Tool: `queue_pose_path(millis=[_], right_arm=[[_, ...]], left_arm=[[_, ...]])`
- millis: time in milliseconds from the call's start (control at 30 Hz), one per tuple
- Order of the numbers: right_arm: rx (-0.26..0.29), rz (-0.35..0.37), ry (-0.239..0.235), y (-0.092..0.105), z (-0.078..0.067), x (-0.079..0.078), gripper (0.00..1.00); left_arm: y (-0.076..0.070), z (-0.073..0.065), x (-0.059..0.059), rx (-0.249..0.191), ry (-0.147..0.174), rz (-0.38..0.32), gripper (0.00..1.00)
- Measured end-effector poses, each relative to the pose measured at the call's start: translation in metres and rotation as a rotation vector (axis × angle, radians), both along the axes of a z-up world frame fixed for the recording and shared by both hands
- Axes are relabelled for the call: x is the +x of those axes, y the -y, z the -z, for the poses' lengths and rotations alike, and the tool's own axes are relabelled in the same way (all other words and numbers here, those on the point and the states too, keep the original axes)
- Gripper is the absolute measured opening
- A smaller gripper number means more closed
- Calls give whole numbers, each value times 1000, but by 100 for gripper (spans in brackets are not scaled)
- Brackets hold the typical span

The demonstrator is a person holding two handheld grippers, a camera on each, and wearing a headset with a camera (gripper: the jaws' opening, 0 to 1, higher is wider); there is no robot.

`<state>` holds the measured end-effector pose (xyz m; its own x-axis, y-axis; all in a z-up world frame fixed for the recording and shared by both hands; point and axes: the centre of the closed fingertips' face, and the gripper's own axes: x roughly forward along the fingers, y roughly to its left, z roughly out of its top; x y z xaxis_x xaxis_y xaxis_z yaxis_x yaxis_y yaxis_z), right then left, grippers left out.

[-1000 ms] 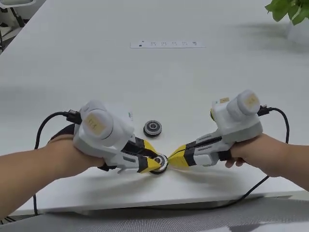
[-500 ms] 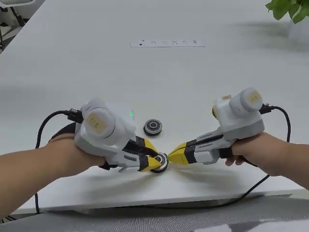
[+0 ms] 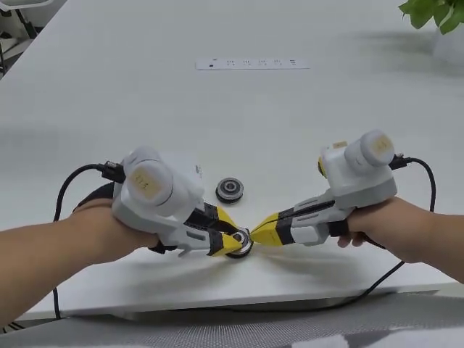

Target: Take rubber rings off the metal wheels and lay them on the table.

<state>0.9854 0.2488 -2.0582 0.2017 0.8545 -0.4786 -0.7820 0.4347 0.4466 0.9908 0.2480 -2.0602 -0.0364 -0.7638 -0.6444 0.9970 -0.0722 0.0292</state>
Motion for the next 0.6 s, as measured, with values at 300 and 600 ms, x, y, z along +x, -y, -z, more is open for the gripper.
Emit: queue_pose_path(millis=[300,600], right_arm=[[6,-5,-1,-1,0,1,0],[16,-12,3,-2,-2,1,0]], left_arm=[[0,0,0,3,0,2,7],[1,0,0,6,-2,2,7]])
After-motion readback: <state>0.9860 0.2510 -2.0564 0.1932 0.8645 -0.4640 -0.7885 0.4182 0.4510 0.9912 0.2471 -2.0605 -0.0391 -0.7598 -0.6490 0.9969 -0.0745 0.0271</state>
